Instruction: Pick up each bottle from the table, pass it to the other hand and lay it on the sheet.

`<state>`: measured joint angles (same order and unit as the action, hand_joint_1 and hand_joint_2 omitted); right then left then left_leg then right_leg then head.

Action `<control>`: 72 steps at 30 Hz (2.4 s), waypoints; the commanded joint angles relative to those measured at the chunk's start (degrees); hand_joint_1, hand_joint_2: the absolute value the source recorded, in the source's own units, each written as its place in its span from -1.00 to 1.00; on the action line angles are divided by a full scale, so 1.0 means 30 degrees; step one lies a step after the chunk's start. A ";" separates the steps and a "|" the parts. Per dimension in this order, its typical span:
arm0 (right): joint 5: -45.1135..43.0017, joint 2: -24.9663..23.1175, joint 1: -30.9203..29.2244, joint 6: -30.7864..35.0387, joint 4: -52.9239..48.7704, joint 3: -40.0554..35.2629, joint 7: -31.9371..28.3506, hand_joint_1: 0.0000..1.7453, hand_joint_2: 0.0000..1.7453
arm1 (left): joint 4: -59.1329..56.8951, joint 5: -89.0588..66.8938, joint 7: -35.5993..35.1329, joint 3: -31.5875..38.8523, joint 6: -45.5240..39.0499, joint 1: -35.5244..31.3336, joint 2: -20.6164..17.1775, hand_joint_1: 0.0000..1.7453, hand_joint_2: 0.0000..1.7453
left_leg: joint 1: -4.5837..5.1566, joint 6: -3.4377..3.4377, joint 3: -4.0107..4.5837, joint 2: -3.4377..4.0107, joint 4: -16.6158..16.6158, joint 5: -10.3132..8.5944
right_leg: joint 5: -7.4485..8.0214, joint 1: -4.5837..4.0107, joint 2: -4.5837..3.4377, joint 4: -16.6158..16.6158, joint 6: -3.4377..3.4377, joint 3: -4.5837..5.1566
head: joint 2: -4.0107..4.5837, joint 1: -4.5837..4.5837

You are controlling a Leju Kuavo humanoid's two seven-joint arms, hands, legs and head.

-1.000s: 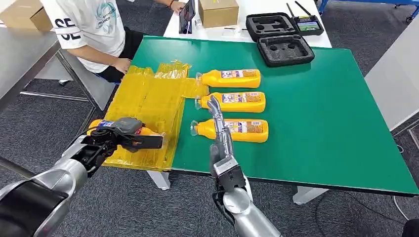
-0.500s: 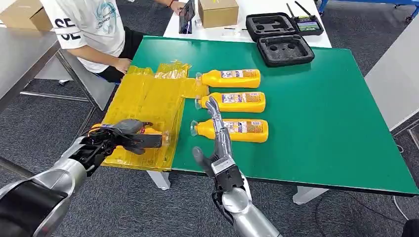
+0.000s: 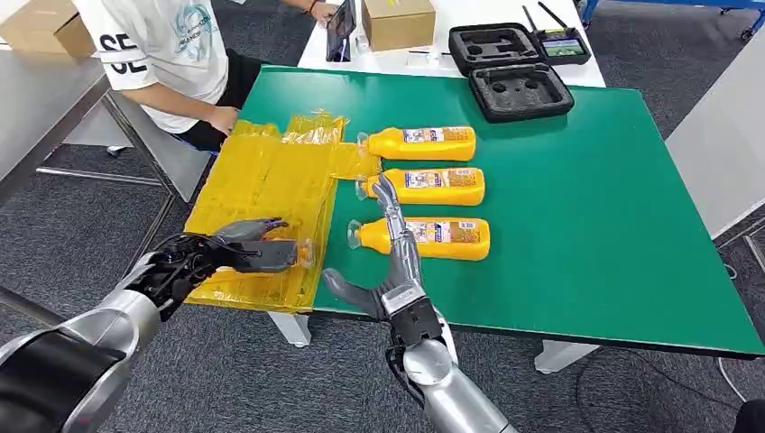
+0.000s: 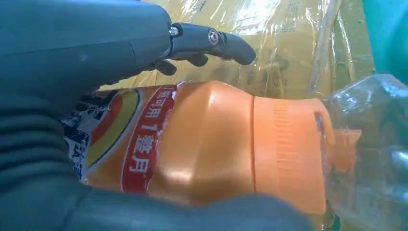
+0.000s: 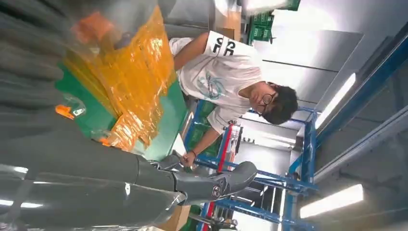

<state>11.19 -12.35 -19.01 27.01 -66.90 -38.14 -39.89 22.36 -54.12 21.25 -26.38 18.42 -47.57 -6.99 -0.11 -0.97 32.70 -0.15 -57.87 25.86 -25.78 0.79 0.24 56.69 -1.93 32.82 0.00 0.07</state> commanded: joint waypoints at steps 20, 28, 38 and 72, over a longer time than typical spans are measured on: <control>0.0734 0.0363 -0.0239 -0.0070 0.0758 -0.0124 0.0395 -1.00 1.00 | 1.1530 -0.5225 0.4839 0.9790 -1.9475 0.4735 0.2937 -1.00 -1.00 | -0.0004 0.0003 0.0012 -0.0032 0.0001 0.0000 | -0.0008 -0.0005 0.0034 -0.0014 0.0007 -0.0002 | 0.0000 -0.0007; 0.0813 0.0443 -0.0832 -0.0168 0.1289 -0.0104 0.0546 -1.00 1.00 | 1.4302 -0.6340 0.6252 1.1698 -1.9475 0.5553 0.3997 -1.00 -1.00 | -0.0017 0.0016 0.0002 0.0109 -0.0019 0.0014 | 0.0013 -0.0011 -0.0075 -0.0010 0.0021 0.0015 | 0.0000 0.0007; 0.5443 0.1408 -0.3100 -0.0393 0.2996 -0.0129 0.4165 -1.00 1.00 | 1.4692 -0.3092 0.6252 1.0424 -1.9475 0.6690 0.4512 -1.00 -1.00 | -0.0052 0.0013 -0.0023 0.0092 -0.0008 0.0003 | 0.0032 -0.0042 -0.0067 -0.0034 0.0002 -0.0023 | 0.0000 0.0007; 1.3773 0.4987 -1.2780 -0.8684 1.3982 -0.0043 1.2171 -1.00 1.00 | 1.0207 1.4452 0.6252 0.3900 -1.7077 0.7773 0.1984 -1.00 -1.00 | 0.0027 -0.0058 0.0058 -0.0026 -0.0027 -0.0070 | 0.0089 0.0027 0.0041 -0.0006 -0.0007 0.0043 | 0.0000 0.0015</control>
<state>51.89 1.25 -52.95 2.16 -31.06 -35.78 -3.91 57.85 -11.91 40.11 -12.13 -33.53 -21.51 -0.04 -0.01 -1.19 32.85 -0.17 -57.91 25.65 -25.50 0.90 0.31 56.65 -2.00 32.96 0.00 0.11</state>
